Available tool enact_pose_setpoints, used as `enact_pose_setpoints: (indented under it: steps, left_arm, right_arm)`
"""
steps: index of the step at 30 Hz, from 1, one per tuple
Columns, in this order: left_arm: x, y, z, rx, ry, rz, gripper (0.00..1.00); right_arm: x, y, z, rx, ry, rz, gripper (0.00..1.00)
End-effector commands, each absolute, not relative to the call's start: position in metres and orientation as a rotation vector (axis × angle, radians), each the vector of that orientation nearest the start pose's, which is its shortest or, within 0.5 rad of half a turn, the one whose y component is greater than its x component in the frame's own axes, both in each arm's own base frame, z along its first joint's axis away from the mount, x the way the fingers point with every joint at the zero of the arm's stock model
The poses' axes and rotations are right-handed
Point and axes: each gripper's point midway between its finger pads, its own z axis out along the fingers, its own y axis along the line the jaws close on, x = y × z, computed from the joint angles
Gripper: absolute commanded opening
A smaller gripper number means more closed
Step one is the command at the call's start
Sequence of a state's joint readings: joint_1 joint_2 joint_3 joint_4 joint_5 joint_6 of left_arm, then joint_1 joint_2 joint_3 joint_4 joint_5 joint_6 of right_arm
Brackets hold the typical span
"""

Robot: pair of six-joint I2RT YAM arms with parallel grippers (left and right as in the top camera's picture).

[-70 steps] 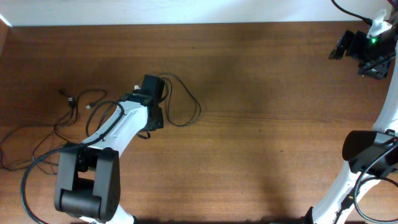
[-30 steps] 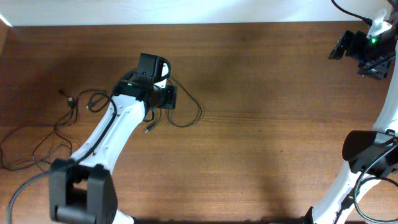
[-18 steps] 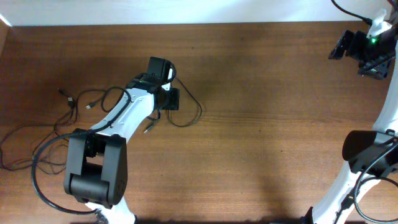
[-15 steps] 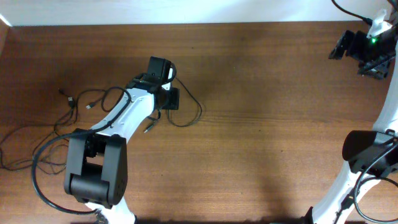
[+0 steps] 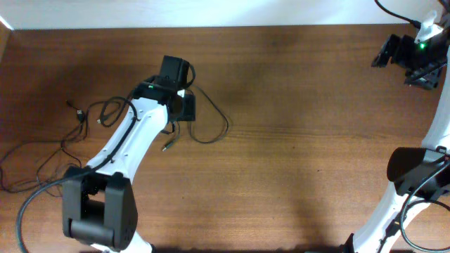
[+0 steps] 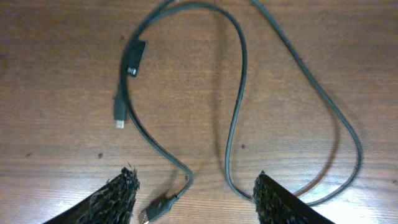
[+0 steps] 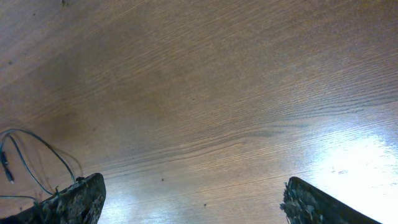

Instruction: Untangle cables

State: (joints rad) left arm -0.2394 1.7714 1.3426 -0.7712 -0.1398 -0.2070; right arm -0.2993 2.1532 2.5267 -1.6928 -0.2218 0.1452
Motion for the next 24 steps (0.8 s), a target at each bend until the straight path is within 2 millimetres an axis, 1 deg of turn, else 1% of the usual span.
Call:
enact_pose_setpoints:
  steps: [1, 2, 3, 5, 6, 8, 9, 11, 13, 15, 16, 17, 19, 20, 21, 22, 23, 24]
  left_arm:
    - [0.400, -0.072, 0.059, -0.007, 2.817, 0.116, 0.72]
    - [0.401, -0.072, 0.048, -0.005, 2.832, 0.121, 0.78]
    - [0.402, -0.072, 0.040, -0.003, 2.845, 0.125, 0.81]
    - [0.404, -0.075, 0.027, 0.001, 2.861, 0.109, 0.82]
    - [0.407, -0.081, 0.023, 0.006, 2.861, 0.064, 0.82]
    - [0.413, -0.098, 0.013, 0.022, 2.858, -0.061, 0.79]
    - [0.415, -0.103, 0.008, 0.028, 2.856, -0.099, 0.77]
    - [0.419, -0.106, -0.001, 0.031, 2.854, -0.110, 0.73]
    - [0.418, -0.106, -0.007, 0.032, 2.865, -0.107, 0.68]
    - [0.418, -0.106, -0.009, 0.032, 2.866, -0.106, 0.57]
    - [0.420, -0.106, -0.008, 0.032, 2.861, -0.107, 0.49]
    - [0.422, -0.107, -0.007, 0.031, 2.850, -0.110, 0.38]
    - [0.426, -0.107, -0.006, 0.030, 2.836, -0.109, 0.10]
    - [0.430, -0.106, -0.002, 0.027, 2.825, -0.112, 0.03]
    - [0.434, -0.106, 0.002, 0.023, 2.814, -0.115, 0.00]
    - [0.442, -0.106, 0.014, 0.016, 2.792, -0.119, 0.00]
    - [0.449, -0.104, 0.027, 0.007, 2.770, -0.118, 0.00]
    - [0.459, -0.101, 0.048, 0.013, 2.732, -0.121, 0.00]
  right_arm:
    - [0.421, -0.087, 0.255, 0.559, 2.784, 0.286, 0.93]
    - [0.421, -0.087, 0.255, 0.559, 2.784, 0.286, 0.93]
    - [0.421, -0.087, 0.255, 0.558, 2.783, 0.286, 0.93]
    - [0.421, -0.087, 0.255, 0.558, 2.783, 0.286, 0.93]
    - [0.421, -0.087, 0.255, 0.558, 2.783, 0.286, 0.93]
    - [0.421, -0.087, 0.255, 0.559, 2.784, 0.286, 0.93]
    - [0.421, -0.087, 0.255, 0.559, 2.784, 0.286, 0.93]
    - [0.421, -0.087, 0.255, 0.558, 2.783, 0.286, 0.93]
    - [0.421, -0.087, 0.255, 0.558, 2.783, 0.286, 0.93]
    - [0.421, -0.087, 0.255, 0.558, 2.783, 0.286, 0.93]
    - [0.421, -0.087, 0.255, 0.558, 2.783, 0.286, 0.93]
    - [0.421, -0.087, 0.255, 0.559, 2.784, 0.286, 0.93]
    - [0.421, -0.087, 0.255, 0.558, 2.783, 0.286, 0.93]
    - [0.421, -0.087, 0.255, 0.559, 2.784, 0.286, 0.93]
    - [0.421, -0.087, 0.255, 0.558, 2.783, 0.286, 0.93]
    - [0.421, -0.087, 0.255, 0.558, 2.783, 0.286, 0.93]
    - [0.421, -0.087, 0.255, 0.559, 2.784, 0.286, 0.93]
    - [0.421, -0.087, 0.255, 0.559, 2.784, 0.286, 0.93]
